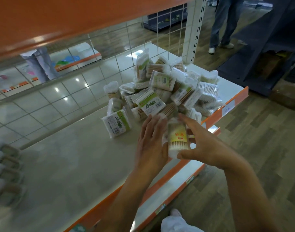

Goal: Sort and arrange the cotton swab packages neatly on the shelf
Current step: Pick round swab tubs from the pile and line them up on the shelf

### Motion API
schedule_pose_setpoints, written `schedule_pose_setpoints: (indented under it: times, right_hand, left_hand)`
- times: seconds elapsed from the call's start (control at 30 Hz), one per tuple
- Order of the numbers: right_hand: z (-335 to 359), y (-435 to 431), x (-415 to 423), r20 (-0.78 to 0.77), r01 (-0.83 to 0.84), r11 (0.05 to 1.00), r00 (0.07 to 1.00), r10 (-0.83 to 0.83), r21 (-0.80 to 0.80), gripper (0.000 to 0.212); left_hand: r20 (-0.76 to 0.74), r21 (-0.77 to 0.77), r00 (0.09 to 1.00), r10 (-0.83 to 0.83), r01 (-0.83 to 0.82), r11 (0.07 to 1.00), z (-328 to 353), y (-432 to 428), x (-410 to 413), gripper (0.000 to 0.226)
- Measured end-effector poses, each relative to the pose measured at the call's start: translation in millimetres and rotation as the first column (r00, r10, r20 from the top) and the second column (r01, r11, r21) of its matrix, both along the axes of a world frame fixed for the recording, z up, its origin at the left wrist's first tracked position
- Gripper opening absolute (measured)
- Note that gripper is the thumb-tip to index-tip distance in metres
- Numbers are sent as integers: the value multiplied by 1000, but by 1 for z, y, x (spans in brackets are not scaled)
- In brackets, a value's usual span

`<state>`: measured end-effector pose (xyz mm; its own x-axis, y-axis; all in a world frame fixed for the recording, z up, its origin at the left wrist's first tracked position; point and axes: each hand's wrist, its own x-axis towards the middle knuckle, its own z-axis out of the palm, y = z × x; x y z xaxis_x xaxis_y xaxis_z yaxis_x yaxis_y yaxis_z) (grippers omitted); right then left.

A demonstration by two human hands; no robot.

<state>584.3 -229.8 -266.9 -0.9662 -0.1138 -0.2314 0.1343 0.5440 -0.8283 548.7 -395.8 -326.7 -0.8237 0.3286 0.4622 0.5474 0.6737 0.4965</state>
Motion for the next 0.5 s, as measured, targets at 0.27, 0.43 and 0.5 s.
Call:
schedule_pose_setpoints:
  times: [0.27,0.43,0.5]
  right_hand:
    - [-1,-30,-19,-27,-135,950,991,133,-283,95]
    - [-9,-50,-29,-62,-155,806,987,145,-572,84]
    - [-13,-57,-34,-36,-124,717,990,136,-686,84]
  left_hand:
    - [33,47,995,96,-97,994,14,-37,6,68]
    - [60,70,977,207,-211,975,18,-61,8,75]
    - [74,101,960,269,-275,956,18,-71,10,72]
